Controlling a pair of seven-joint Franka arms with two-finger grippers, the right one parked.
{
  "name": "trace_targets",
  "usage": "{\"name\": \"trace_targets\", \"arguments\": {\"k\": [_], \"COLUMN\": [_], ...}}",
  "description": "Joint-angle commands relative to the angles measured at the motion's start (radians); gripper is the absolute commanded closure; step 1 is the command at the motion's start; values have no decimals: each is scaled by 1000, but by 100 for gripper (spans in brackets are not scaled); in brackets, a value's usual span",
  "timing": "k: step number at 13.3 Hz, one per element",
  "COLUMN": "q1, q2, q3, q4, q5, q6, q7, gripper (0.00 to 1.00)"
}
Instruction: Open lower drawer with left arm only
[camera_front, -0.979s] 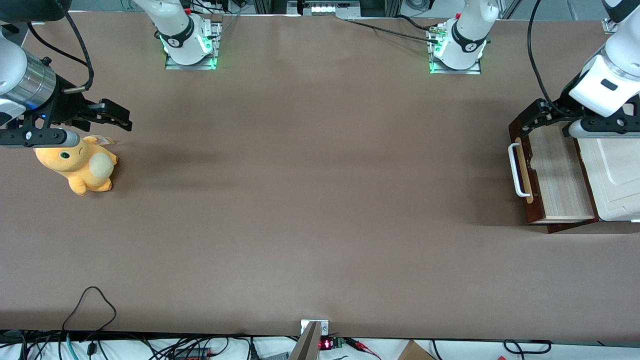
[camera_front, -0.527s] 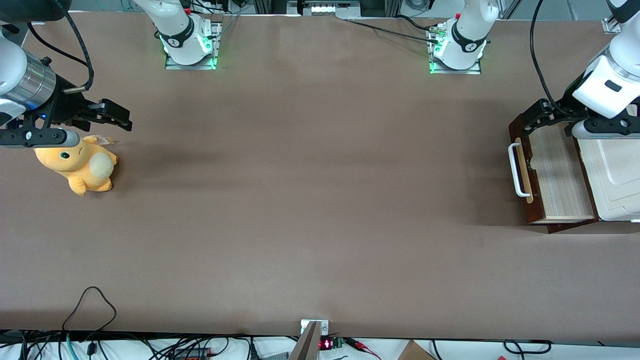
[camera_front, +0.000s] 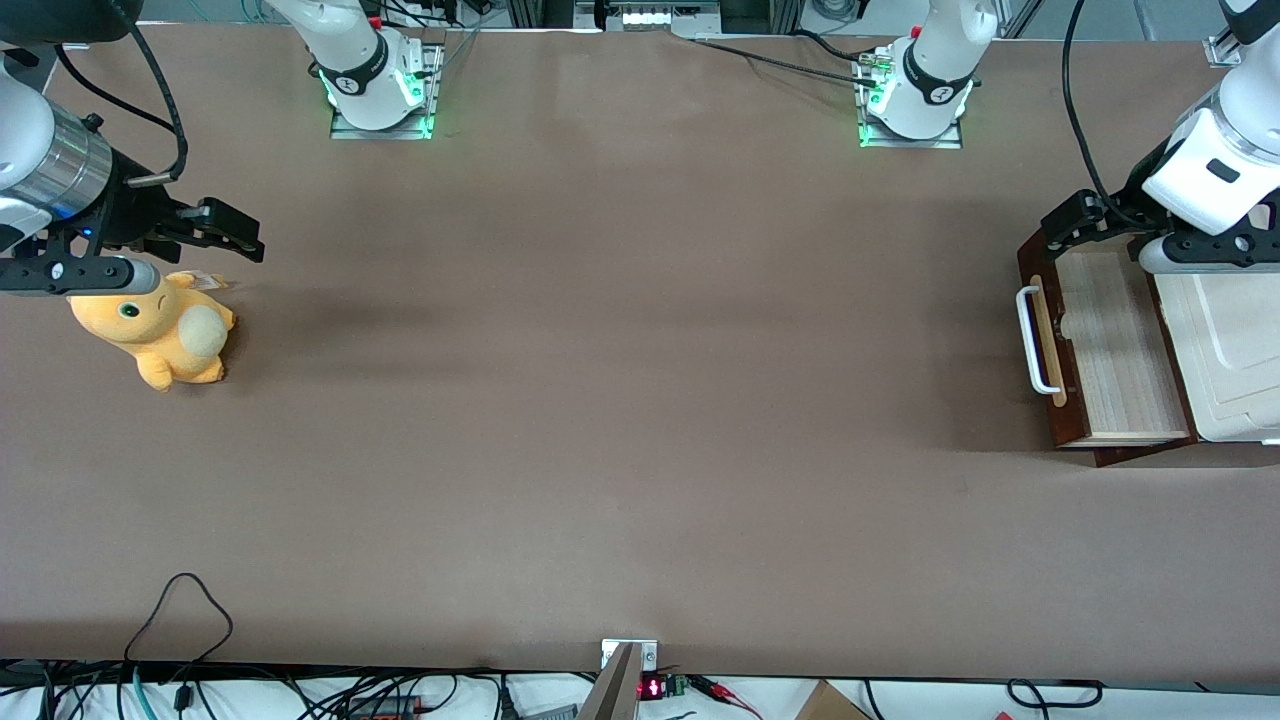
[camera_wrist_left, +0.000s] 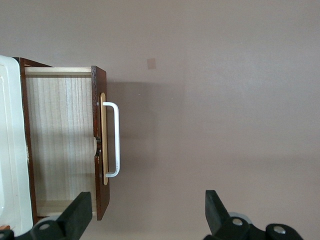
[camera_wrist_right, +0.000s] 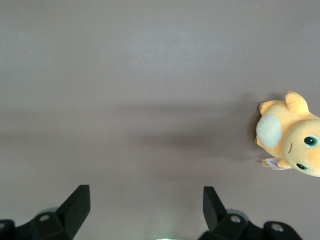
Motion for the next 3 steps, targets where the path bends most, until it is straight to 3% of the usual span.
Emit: {"name": "trace_targets", "arguments": {"k": [1, 3], "q1": [11, 11], "q2": [10, 7], "q3": [1, 1], "q4": [29, 29], "q5": [-15, -12], "q6": [-26, -26], "q7": [26, 24], "gripper": [0, 0]}}
